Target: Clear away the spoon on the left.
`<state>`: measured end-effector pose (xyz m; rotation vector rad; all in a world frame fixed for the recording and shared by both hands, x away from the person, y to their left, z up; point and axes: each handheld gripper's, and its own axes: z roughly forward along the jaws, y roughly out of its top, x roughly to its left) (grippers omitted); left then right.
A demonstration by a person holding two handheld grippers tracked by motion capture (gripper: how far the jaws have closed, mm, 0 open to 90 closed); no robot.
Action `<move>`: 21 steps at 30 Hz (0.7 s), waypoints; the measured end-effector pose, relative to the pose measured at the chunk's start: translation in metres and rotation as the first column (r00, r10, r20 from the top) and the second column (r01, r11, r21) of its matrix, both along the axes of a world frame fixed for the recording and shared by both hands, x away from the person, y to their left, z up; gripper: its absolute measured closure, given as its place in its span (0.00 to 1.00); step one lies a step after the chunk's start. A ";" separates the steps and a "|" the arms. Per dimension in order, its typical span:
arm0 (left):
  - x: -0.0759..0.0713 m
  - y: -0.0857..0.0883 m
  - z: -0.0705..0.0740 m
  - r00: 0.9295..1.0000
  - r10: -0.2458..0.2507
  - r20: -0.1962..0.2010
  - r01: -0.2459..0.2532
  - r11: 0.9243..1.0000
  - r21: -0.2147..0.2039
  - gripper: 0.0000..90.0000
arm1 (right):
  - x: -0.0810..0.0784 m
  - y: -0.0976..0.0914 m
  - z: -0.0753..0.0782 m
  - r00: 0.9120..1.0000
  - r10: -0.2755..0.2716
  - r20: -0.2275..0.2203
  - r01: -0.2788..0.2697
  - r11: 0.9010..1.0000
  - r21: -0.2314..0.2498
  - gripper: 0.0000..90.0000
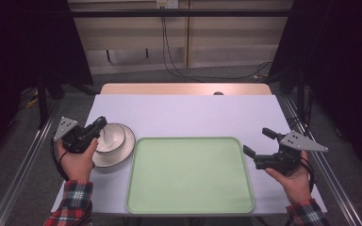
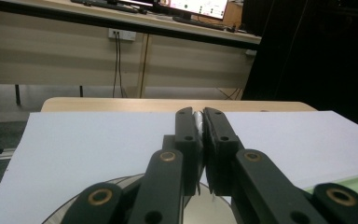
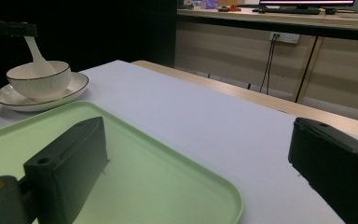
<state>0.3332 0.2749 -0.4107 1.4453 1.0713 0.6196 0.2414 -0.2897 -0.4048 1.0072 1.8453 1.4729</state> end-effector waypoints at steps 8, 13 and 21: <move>-0.002 -0.006 0.016 1.000 -0.028 0.011 0.028 1.000 -0.004 0.95 | 0.000 0.000 0.000 1.000 0.006 0.003 -0.006 1.000 0.003 0.04; -0.001 -0.013 0.025 0.999 -0.051 0.010 0.051 0.998 -0.023 0.95 | 0.001 0.000 0.000 1.000 0.001 0.002 -0.001 1.000 0.006 0.04; -0.002 -0.024 0.043 0.994 -0.110 0.015 0.111 0.993 -0.042 0.95 | 0.000 -0.002 0.000 1.000 -0.001 0.002 0.001 1.000 0.003 0.04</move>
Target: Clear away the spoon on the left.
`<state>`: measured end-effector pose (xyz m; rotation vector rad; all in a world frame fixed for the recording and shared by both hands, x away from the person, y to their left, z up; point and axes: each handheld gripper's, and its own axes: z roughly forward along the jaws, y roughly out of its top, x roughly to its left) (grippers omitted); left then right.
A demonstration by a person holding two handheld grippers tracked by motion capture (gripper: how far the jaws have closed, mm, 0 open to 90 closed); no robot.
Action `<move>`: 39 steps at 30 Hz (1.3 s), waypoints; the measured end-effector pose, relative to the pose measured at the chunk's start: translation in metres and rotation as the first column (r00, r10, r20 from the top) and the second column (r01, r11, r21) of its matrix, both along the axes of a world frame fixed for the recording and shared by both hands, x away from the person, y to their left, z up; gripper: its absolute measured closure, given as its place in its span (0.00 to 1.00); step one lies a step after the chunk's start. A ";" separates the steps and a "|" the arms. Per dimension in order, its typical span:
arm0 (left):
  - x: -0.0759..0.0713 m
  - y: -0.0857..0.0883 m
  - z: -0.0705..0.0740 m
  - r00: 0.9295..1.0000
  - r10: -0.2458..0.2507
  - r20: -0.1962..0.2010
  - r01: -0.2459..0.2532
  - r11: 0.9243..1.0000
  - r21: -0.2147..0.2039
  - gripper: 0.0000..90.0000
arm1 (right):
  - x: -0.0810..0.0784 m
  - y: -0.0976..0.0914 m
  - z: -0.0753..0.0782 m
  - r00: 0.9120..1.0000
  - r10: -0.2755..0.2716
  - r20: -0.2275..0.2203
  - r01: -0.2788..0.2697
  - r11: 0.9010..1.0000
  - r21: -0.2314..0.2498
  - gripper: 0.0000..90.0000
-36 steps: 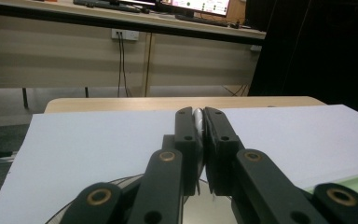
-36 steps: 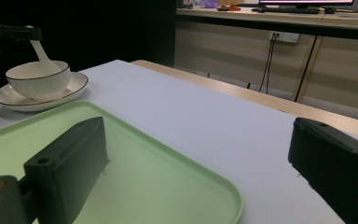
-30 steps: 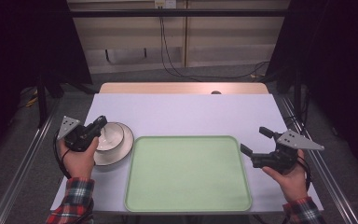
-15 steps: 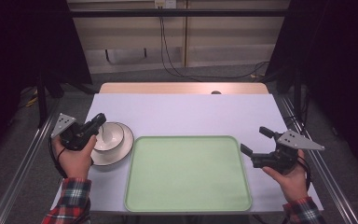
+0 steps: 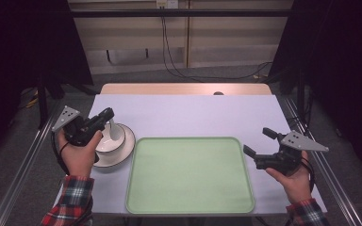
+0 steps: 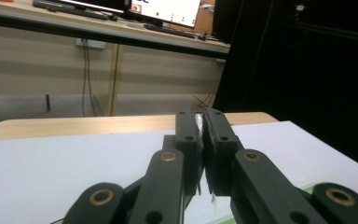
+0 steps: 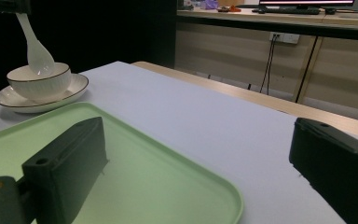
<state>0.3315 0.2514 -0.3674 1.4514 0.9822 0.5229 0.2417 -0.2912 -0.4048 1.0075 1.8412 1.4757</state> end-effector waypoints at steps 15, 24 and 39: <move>-0.005 -0.024 0.013 0.997 -0.077 -0.015 0.077 0.997 0.010 0.95 | 0.000 0.001 0.000 1.000 0.005 -0.002 -0.005 1.000 0.005 0.03; -0.008 -0.033 0.011 0.994 -0.104 -0.045 0.104 0.995 -0.002 0.95 | 0.000 0.001 0.000 1.000 0.006 -0.003 -0.006 1.000 0.006 0.03; -0.015 -0.045 0.008 0.987 -0.141 -0.073 0.141 0.990 -0.009 0.95 | 0.000 0.003 0.000 1.000 0.009 0.004 -0.009 1.000 -0.001 0.02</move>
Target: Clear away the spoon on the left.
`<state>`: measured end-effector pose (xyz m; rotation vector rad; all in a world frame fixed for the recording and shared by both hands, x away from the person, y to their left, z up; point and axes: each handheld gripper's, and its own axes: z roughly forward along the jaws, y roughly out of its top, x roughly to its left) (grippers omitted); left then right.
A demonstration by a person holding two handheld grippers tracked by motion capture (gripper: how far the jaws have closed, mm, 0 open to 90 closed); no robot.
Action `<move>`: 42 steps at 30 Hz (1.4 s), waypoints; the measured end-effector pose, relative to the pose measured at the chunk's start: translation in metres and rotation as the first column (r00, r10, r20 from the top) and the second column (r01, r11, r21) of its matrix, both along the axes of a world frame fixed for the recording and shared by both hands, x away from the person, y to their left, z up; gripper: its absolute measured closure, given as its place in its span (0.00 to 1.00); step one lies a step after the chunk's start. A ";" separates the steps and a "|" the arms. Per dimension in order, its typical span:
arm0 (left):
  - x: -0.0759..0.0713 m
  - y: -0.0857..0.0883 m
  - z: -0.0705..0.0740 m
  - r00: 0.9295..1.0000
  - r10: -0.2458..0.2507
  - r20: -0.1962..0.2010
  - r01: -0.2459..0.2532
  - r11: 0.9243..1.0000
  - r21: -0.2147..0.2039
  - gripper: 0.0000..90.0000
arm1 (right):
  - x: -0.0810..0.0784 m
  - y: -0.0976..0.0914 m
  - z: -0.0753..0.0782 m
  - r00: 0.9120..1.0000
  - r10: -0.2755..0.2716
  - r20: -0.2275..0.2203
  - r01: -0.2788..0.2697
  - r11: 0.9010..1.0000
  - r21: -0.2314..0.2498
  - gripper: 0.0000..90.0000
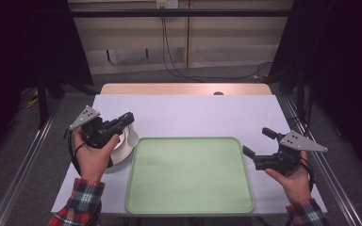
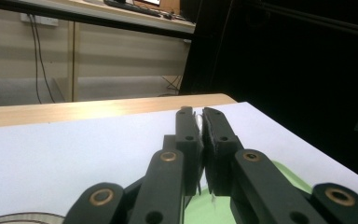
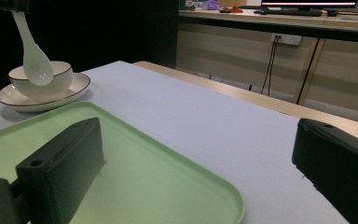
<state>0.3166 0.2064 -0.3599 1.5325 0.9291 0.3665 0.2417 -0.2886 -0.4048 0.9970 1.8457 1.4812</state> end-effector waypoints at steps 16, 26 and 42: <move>-0.011 -0.011 -0.023 0.997 -0.032 -0.066 0.032 0.999 -0.002 0.95 | 0.000 0.000 -0.001 1.000 0.000 -0.004 0.000 1.000 -0.004 0.02; -0.020 -0.015 -0.040 0.993 -0.057 -0.103 0.058 0.998 0.006 0.95 | 0.000 0.001 0.000 1.000 -0.002 -0.006 0.002 1.000 -0.005 0.02; -0.031 -0.024 -0.056 0.985 -0.097 -0.140 0.102 0.994 0.027 0.95 | 0.000 0.001 0.000 1.000 0.009 -0.004 -0.009 1.000 -0.008 0.02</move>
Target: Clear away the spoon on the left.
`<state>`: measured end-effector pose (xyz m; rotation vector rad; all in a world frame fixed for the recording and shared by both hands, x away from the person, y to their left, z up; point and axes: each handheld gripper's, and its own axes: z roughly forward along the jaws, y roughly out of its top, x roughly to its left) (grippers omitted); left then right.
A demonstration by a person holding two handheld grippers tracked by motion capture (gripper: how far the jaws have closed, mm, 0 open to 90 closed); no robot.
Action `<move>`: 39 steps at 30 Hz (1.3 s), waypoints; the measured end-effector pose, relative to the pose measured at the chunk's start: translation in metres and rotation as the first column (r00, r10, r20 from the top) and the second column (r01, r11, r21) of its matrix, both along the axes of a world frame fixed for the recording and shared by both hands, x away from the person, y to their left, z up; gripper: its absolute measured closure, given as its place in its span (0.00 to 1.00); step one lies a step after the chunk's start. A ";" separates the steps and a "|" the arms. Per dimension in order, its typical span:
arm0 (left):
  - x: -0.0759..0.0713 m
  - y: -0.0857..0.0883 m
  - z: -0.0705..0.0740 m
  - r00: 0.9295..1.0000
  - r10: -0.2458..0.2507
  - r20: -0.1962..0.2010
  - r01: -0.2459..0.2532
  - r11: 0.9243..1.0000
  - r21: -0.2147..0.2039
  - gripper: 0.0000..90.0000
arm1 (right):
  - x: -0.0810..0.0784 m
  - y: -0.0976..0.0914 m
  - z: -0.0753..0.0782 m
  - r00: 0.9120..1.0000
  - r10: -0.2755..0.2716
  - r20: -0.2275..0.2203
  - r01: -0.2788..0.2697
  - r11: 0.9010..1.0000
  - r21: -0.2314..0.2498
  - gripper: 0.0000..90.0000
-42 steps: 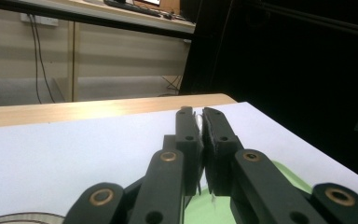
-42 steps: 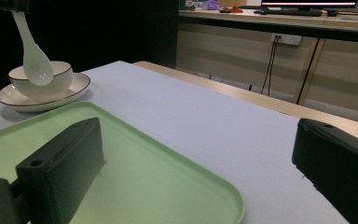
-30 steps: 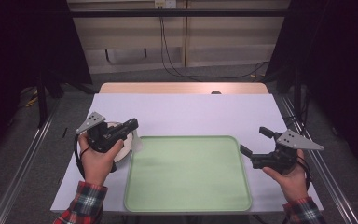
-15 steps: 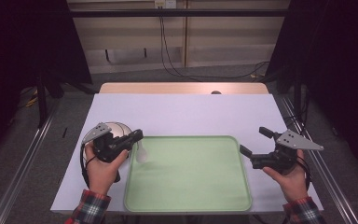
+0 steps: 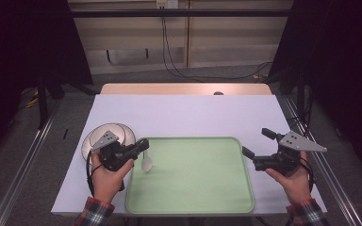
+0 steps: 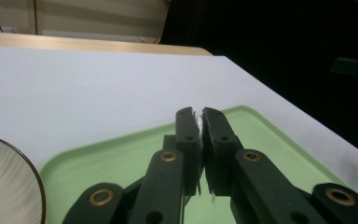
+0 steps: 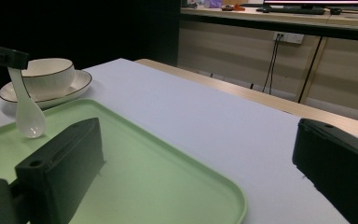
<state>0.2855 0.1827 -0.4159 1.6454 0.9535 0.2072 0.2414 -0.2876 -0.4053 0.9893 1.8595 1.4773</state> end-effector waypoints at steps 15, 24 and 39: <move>-0.012 -0.003 -0.002 0.999 -0.034 -0.010 0.033 0.998 -0.048 0.95 | 0.000 0.000 0.000 1.000 0.004 0.000 -0.004 1.000 -0.007 0.02; -0.018 -0.007 -0.004 0.996 -0.084 -0.040 0.080 0.993 -0.085 0.95 | 0.000 0.001 0.000 1.000 0.002 0.004 -0.002 1.000 -0.005 0.02; -0.008 -0.008 -0.011 0.998 -0.055 -0.009 0.055 0.998 -0.022 0.91 | -0.001 0.001 0.000 1.000 0.000 -0.005 0.000 1.000 -0.013 0.02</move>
